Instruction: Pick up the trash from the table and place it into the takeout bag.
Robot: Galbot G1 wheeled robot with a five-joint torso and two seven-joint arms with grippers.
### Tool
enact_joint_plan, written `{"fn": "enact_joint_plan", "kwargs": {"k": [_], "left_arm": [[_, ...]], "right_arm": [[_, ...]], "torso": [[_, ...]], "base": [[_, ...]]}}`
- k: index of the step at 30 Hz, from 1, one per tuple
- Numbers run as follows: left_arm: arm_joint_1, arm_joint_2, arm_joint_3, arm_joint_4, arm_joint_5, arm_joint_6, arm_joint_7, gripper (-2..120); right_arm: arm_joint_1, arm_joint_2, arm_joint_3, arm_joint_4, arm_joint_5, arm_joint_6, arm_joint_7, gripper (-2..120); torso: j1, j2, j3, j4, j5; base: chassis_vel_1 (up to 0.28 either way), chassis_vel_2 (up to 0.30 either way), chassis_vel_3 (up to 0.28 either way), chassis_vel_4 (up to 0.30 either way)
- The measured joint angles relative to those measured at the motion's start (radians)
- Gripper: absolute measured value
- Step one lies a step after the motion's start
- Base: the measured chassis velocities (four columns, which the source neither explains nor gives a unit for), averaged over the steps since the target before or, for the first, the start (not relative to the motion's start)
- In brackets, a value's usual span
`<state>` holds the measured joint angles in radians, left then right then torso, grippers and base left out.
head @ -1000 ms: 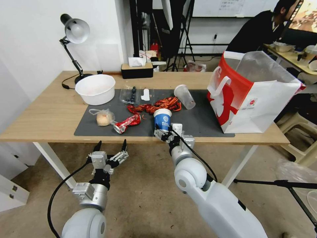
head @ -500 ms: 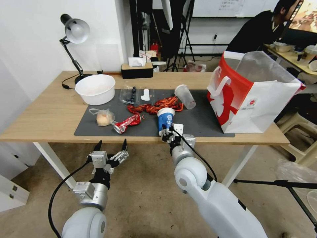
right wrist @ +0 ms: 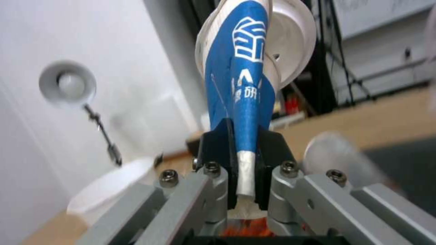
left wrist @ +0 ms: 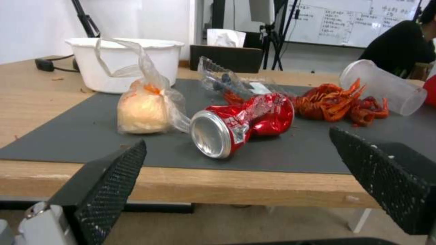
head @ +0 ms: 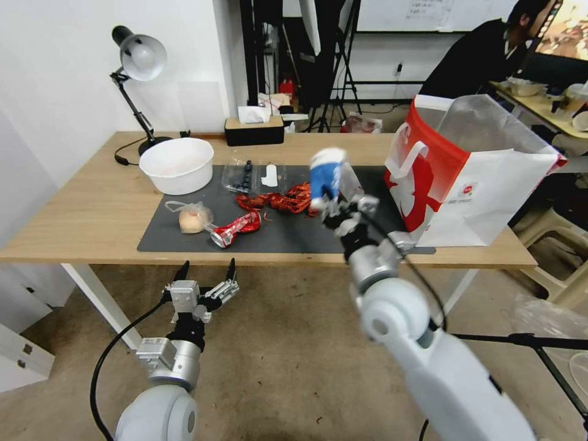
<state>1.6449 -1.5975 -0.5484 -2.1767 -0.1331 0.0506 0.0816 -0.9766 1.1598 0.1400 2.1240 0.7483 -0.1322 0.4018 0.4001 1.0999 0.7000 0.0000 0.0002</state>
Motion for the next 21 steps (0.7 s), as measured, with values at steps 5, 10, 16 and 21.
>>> {"fn": "enact_joint_plan", "kwargs": {"k": [5,10,16,21], "left_arm": [[0.004,0.0,0.003,0.0,0.004,-0.003,0.0,100],[0.006,0.0,0.008,0.0,0.008,-0.004,0.001,100],[0.01,-0.002,0.015,-0.003,0.012,-0.006,0.002,100],[0.018,0.004,0.013,-0.005,0.013,-0.013,0.002,100]], "right_arm": [[0.025,-0.043,0.146,0.033,0.041,0.001,-0.001,4],[0.066,-0.081,0.229,0.029,0.077,-0.005,0.037,4],[0.127,-0.105,0.31,-0.029,0.093,-0.061,0.119,4],[0.186,-0.106,0.343,-0.091,0.11,-0.15,0.248,4]], "torso": [[0.0,0.0,0.0,-0.0002,0.0001],[0.0,0.0,0.0,0.0001,-0.0001],[0.0,0.0,0.0,0.0,0.0002],[0.0,0.0,0.0,0.0001,0.0]], "base": [[0.0,0.0,0.0,0.0],[0.0,0.0,0.0,0.0],[0.0,0.0,0.0,0.0],[0.0,0.0,0.0,0.0]]}}
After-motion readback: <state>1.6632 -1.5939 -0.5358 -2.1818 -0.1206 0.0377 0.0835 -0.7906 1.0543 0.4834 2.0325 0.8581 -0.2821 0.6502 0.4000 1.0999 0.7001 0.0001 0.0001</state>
